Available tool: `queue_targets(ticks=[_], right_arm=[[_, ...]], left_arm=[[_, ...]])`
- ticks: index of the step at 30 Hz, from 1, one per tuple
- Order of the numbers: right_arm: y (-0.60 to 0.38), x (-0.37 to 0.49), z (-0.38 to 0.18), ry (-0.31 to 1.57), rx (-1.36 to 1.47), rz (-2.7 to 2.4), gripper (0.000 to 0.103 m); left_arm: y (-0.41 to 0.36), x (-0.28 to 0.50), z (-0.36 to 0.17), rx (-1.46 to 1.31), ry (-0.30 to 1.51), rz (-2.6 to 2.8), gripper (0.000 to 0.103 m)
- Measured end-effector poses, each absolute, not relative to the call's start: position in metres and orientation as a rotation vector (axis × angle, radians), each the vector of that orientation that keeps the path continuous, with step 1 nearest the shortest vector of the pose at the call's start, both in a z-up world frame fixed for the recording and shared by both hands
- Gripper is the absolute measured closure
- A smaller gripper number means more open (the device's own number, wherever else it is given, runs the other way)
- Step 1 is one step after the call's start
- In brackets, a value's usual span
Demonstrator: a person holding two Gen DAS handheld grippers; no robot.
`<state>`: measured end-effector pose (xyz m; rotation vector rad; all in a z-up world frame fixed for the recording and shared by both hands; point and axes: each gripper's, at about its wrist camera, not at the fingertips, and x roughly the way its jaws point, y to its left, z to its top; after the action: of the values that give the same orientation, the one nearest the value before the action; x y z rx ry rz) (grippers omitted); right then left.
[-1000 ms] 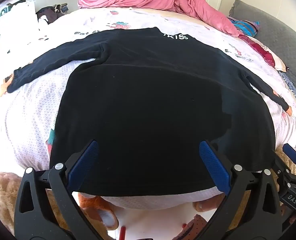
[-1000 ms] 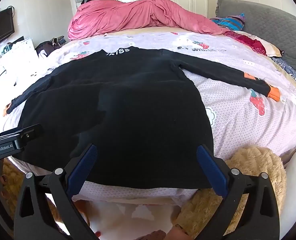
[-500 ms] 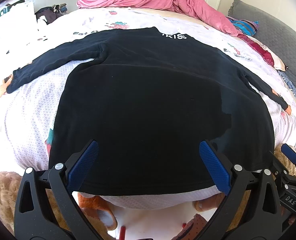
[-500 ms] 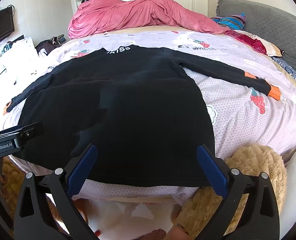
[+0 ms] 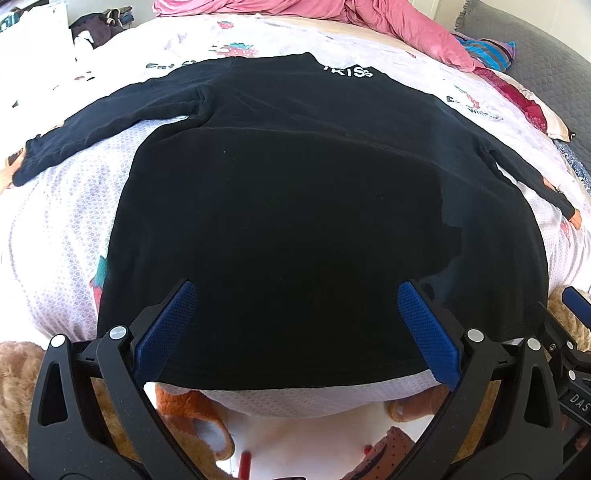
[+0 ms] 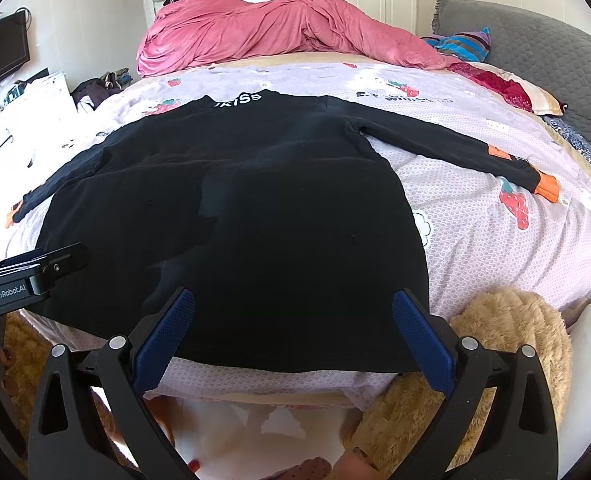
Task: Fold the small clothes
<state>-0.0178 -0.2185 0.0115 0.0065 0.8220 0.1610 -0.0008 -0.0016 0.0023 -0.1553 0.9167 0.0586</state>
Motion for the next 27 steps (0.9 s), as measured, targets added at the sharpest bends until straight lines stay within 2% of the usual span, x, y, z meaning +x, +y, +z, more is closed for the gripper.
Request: queue_targets(ticks=[27], right_arm=[[-0.2181, -0.0172, 0.0170, 0.814, 0.009, 0.162, 0.004]], left_arm=[[-0.0030, 0.0015, 0.0062, -0.160, 0.911, 0.049, 0.008]])
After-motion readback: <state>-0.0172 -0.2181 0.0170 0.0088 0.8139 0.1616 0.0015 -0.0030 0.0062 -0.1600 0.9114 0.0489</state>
